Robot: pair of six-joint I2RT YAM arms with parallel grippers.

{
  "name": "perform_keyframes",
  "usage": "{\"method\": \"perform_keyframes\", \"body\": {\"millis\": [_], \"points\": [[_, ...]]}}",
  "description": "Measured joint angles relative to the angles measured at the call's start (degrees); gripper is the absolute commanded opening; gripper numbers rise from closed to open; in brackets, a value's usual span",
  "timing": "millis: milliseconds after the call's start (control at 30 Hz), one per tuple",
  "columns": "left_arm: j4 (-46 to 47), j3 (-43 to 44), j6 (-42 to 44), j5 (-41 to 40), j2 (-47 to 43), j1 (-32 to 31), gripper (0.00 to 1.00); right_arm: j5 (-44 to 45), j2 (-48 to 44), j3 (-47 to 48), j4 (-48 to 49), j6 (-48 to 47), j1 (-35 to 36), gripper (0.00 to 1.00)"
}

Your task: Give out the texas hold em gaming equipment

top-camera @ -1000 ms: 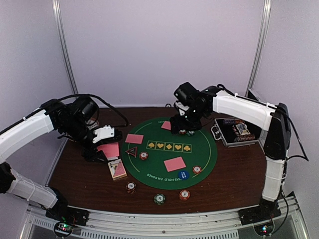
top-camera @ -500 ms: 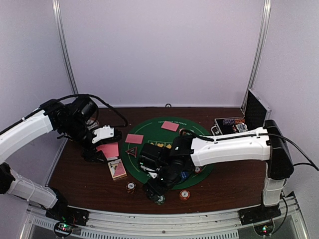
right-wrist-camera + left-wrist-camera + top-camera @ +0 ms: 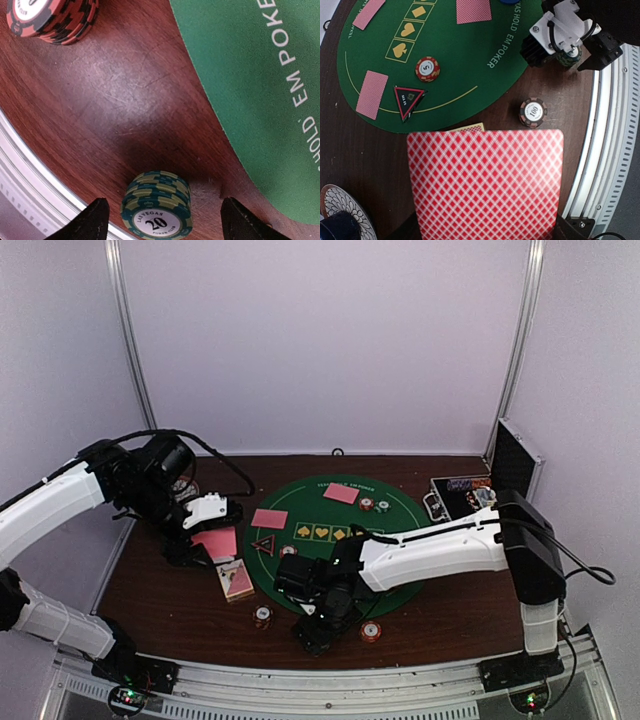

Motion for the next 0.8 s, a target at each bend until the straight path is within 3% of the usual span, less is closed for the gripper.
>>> {"method": "perform_keyframes", "body": {"millis": [300,800], "points": [[-0.46,0.0,0.0,0.0,-0.17,0.0,0.0,0.2,1.03,0.02,0.24,-0.04,0.0,0.63],[-0.55,-0.07,0.0,0.04,-0.31,0.0,0.0,0.28,1.18,1.64,-0.61,-0.26,0.0,0.59]]}}
